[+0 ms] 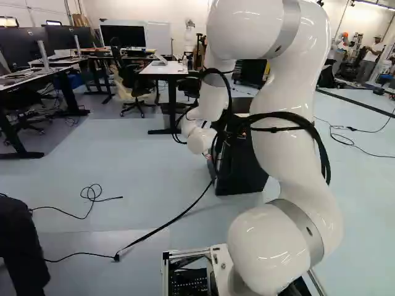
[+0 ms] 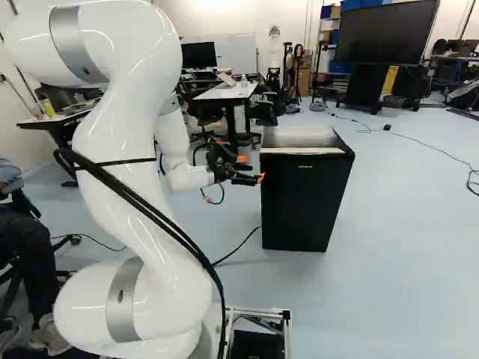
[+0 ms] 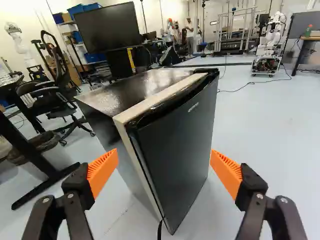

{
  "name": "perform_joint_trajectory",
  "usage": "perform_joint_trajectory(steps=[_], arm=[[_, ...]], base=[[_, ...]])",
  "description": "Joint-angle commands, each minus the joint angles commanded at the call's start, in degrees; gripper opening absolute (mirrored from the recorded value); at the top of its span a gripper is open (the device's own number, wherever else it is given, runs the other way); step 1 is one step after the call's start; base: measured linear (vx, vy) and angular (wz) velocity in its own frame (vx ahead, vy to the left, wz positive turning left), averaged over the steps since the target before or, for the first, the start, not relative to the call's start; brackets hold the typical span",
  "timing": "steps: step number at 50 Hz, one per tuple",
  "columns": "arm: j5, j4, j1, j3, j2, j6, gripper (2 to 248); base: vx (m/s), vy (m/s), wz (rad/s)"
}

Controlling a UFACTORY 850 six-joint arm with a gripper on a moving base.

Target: Open the fridge door

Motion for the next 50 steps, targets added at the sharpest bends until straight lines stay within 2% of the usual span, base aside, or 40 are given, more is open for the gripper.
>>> perform_joint_trajectory(steps=[11, 20, 31, 50], arm=[[0.14, 0.39, 1.4, -2.93, -3.6, 0.0, 247], [0.14, 0.39, 1.65, -6.21, -7.03, 0.0, 247], [0.14, 0.39, 0.97, -10.45, -10.99, 0.0, 247], [0.14, 0.39, -1.19, -14.55, -13.61, 0.0, 247]], base=[[0.0, 0.0, 0.0], [0.0, 0.0, 0.0], [0.0, 0.0, 0.0], [0.0, 0.0, 0.0]])
